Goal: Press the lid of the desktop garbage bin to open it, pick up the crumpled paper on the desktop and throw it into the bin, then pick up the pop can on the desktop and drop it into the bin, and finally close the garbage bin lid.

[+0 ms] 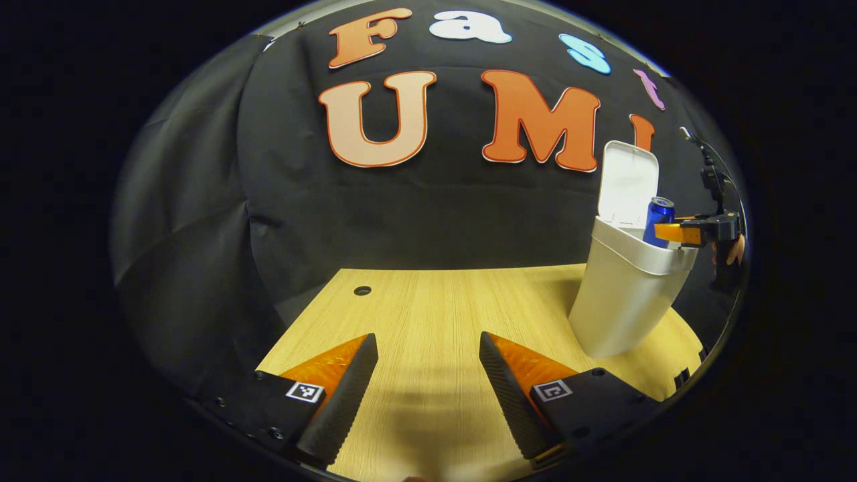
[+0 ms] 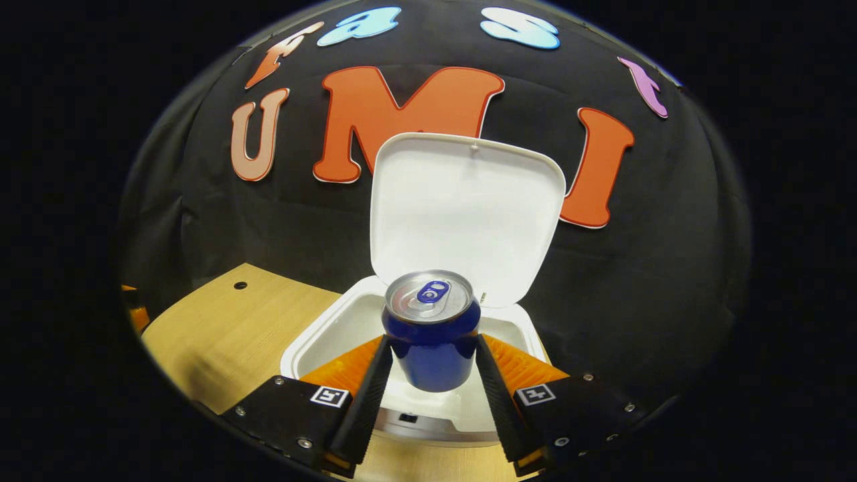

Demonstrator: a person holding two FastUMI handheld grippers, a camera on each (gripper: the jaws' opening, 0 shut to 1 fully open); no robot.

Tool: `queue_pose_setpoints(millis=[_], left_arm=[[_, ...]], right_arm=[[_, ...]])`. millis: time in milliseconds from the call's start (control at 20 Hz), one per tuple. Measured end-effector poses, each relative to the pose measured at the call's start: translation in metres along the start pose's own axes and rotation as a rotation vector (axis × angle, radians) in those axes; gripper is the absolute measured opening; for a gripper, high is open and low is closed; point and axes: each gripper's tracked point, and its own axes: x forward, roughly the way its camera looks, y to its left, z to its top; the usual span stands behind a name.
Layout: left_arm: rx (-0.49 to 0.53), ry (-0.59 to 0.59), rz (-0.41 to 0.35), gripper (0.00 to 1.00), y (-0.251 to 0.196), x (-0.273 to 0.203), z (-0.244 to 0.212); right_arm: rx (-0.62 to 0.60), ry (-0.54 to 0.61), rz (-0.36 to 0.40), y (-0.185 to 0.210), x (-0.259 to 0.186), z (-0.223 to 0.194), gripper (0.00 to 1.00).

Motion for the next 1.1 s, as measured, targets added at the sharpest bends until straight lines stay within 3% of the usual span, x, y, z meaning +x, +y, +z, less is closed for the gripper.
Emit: queue_pose_setpoints(millis=[500,1100], left_arm=[[0.005,0.003,-0.007,0.98,0.001,0.001,0.0],[-0.003,0.009,-0.011,0.98,0.005,0.007,-0.001]], right_arm=[[0.005,0.003,-0.009,-0.002,-0.004,-0.003,0.76],[-0.038,-0.089,-0.04,-0.013,-0.016,0.064,0.75]])
